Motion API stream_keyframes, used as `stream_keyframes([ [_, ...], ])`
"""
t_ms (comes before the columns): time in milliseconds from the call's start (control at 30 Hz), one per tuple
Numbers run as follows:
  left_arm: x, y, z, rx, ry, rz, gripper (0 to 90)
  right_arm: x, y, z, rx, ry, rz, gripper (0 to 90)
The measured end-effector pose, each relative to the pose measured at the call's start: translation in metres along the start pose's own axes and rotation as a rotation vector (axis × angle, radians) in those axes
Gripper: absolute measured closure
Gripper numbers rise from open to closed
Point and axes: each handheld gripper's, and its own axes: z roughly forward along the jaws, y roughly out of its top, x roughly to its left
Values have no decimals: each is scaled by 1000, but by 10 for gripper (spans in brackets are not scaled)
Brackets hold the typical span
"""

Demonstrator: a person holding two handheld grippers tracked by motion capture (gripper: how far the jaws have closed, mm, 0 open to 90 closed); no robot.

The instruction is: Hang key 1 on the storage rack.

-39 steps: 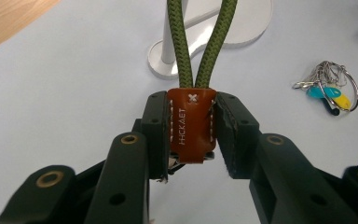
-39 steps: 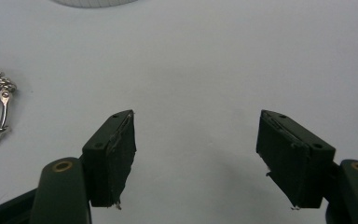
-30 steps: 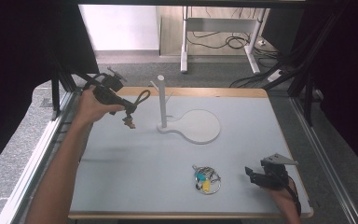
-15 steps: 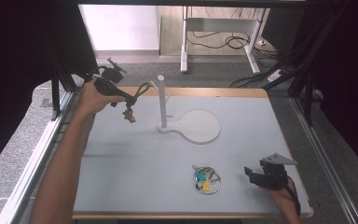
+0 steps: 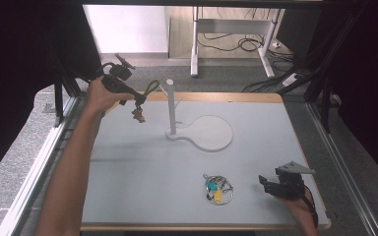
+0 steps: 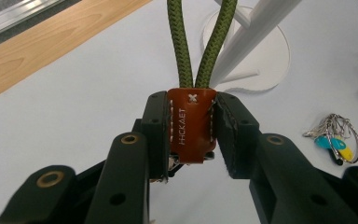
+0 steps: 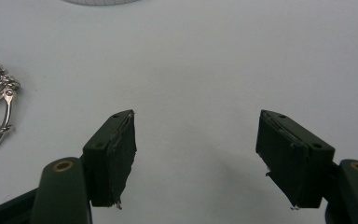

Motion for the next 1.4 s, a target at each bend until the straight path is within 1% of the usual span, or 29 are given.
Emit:
stream_keyframes([
  [33, 0, 0, 0, 0, 0, 0, 667, 0, 0, 0, -1, -1, 1, 287],
  [67, 1, 1, 0, 10, 2, 5, 667, 0, 0, -1, -2, -1, 1, 287],
  [167, 1, 4, -2, 14, -3, -2, 668, 0, 1, -2, -6, -4, -2, 285],
  [267, 1, 5, -2, 7, -5, -9, 668, 0, 1, -2, -8, -5, -1, 285],
  [300, 2, 6, -1, 11, -6, -5, 668, 0, 1, -2, -8, -8, -2, 285],
  [367, 1, 7, 0, 11, -7, -9, 668, 0, 1, -2, -8, -8, -3, 285],
  [433, 3, 8, 4, 22, -13, 0, 668, 0, 1, -2, -11, -5, -4, 285],
  [467, 3, 8, 4, 22, -13, 0, 668, 0, 1, -2, -11, -5, -4, 285],
  [533, 3, 8, 10, 30, -21, -1, 668, -1, 1, -2, -10, -6, -2, 285],
  [667, 3, 9, 15, 19, -27, 5, 668, -1, 1, -2, -8, -7, -1, 285],
  [767, 1, 11, 18, 26, -29, 2, 668, -2, 1, -2, -10, -9, -1, 285],
  [800, 1, 11, 20, 28, -34, 7, 668, -2, 1, -3, -11, -10, 1, 285],
  [967, -2, 12, 24, 45, -34, 13, 668, -3, 1, -3, -12, -12, 2, 285],
  [1067, -3, 10, 27, 50, -33, 9, 668, -3, 1, -3, -12, -12, -2, 285],
  [1233, -4, 10, 29, 59, -31, 19, 668, -2, 1, -2, -9, -11, -2, 285],
  [1400, -5, 8, 37, 72, -33, 31, 667, -3, 1, -2, -8, -13, -4, 285],
])
